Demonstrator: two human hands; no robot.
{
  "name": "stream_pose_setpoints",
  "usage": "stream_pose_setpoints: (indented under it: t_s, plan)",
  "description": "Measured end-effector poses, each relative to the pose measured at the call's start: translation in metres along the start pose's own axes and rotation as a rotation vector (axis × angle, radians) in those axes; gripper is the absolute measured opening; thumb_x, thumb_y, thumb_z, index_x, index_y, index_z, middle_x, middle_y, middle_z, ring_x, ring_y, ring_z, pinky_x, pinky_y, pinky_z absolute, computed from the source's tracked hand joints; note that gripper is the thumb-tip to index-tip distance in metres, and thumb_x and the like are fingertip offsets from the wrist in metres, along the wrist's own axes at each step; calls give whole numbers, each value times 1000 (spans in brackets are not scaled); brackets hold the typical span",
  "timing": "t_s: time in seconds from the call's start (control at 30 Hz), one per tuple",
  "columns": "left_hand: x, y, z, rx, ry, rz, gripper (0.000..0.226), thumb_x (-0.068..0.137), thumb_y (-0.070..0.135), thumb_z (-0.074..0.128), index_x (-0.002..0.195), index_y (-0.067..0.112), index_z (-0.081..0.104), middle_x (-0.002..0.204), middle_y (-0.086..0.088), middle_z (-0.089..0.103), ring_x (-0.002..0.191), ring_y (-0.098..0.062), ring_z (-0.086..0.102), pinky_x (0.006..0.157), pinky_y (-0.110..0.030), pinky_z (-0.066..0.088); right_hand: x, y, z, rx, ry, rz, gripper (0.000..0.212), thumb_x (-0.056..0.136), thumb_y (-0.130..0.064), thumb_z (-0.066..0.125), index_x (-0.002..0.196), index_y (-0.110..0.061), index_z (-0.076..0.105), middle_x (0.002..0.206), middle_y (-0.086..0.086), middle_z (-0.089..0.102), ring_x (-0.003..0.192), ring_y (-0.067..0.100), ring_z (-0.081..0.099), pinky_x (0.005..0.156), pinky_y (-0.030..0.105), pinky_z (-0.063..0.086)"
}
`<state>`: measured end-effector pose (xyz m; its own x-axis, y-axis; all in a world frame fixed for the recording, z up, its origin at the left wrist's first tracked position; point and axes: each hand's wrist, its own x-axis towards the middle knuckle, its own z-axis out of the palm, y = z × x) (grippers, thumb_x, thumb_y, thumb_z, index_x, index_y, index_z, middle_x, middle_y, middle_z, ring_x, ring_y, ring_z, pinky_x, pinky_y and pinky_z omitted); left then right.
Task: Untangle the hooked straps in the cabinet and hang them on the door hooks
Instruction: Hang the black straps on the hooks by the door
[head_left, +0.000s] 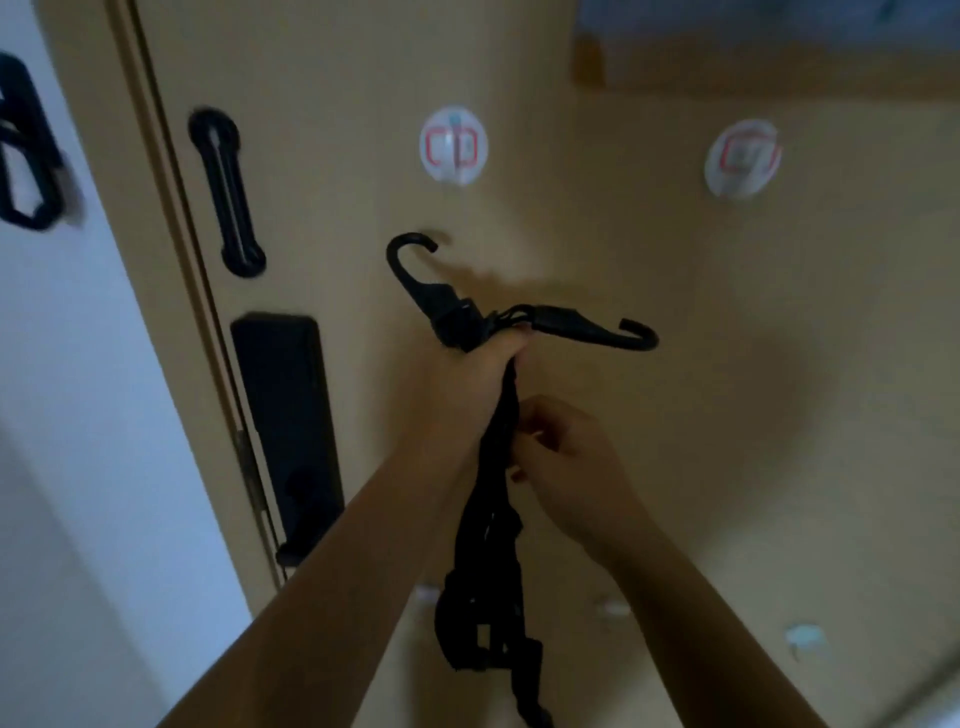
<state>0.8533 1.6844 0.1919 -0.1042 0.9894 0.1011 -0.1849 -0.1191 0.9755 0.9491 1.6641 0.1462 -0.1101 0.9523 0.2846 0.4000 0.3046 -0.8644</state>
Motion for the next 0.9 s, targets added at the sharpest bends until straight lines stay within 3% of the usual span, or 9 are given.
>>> stream_pose_setpoints:
  t_s: [0.2,0.27,0.37,0.47,0.57,0.67,0.77,0.83,0.9]
  plan:
    - [-16,-55,-9,-110,37,-136,11,84,21,61,80,16,51,77,-8,46,72,-23,45,68,-36,36,-50,36,20,175,-33,152,19,84,-8,52,94,-19,63,95,0,66,86,10,63,71,25,54]
    - [-19,-66,-12,-125,47,-171,10,83,21,62,84,17,53,85,-6,48,80,-22,47,72,-38,37,-60,45,28,131,-84,145,21,83,-11,56,101,-23,58,103,-7,61,92,0,58,68,15,49]
    - [-24,-78,-14,-90,58,-215,16,82,24,64,77,13,53,72,-4,49,73,-23,50,73,-37,39,-66,59,37,-105,-106,94,23,84,-26,61,105,-26,52,104,-10,59,91,0,55,65,11,43]
    - [-26,-86,-14,-67,58,-227,17,83,25,64,76,15,52,65,1,47,64,-16,48,65,-31,39,-66,64,42,-190,-76,105,8,86,-19,55,92,-14,53,87,5,63,76,17,59,60,21,47]
    - [-24,-92,-18,-70,90,-190,18,83,24,64,84,10,53,65,0,46,66,-19,47,64,-30,37,-66,67,45,-201,-30,123,15,87,-11,48,72,-14,45,61,1,49,49,11,42,45,17,34]
    - [-24,-98,-25,-54,144,-169,46,82,26,66,120,1,55,100,-16,62,95,-30,58,77,-35,43,-65,71,40,-182,9,164,23,88,-7,46,65,-10,46,55,0,44,42,5,39,43,15,29]
    - [-26,-108,-32,-26,108,-151,55,79,29,70,127,10,53,124,-19,57,115,-33,55,95,-45,45,-64,70,31,11,43,256,21,85,-6,48,66,0,54,55,6,50,46,9,42,48,19,34]
    - [-25,-115,-37,-20,33,-178,54,70,41,76,114,14,61,112,-18,62,112,-36,56,97,-49,45,-63,67,24,299,57,372,19,86,-4,47,68,-1,55,50,6,50,45,16,43,48,24,37]
    - [-23,-122,-44,-67,-18,-230,55,57,54,79,96,19,65,88,-3,66,97,-27,63,86,-39,52,-61,64,16,554,44,463,20,87,-2,44,70,-3,53,43,2,40,39,15,35,43,25,33]
